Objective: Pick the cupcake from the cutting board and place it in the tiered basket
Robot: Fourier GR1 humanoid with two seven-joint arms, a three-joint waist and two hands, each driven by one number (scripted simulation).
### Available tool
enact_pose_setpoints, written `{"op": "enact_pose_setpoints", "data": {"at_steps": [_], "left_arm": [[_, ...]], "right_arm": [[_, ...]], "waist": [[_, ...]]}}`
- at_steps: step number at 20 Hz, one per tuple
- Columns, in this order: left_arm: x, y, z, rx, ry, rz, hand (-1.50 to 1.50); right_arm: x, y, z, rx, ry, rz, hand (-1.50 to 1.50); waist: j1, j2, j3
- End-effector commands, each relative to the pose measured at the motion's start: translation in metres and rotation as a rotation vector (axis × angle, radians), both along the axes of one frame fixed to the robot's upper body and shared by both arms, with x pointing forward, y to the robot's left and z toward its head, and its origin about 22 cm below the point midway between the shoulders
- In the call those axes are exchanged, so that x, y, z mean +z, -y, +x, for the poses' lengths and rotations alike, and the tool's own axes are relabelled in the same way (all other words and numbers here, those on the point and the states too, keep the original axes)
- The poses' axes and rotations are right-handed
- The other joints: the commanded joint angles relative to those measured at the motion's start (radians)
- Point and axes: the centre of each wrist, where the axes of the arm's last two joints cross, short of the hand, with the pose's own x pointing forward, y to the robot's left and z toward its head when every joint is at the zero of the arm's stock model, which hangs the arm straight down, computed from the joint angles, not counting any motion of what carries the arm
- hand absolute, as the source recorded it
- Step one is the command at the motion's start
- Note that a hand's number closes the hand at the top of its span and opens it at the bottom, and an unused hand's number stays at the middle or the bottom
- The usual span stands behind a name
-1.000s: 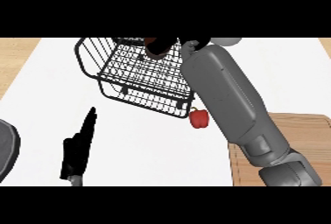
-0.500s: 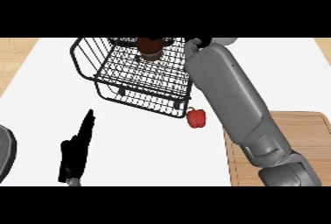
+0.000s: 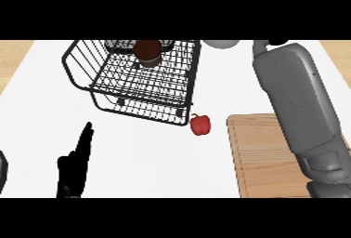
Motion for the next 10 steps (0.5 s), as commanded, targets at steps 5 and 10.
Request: {"op": "enact_pose_setpoints", "data": {"at_steps": [5,10], "left_arm": [[-0.002,-0.007,-0.014,0.044,-0.055,-0.019,0.00],[-0.011,-0.003,-0.019,0.038,-0.047,-0.020,0.00]], "right_arm": [[0.022,0.141,-0.062,-0.072,0.006,0.033,-1.50],[0.013,0.204,-0.123,-0.046,-0.011,0.013,-1.50]], "waist": [[-0.036,-0.005,-0.001],[-0.036,0.001,-0.002]]}}
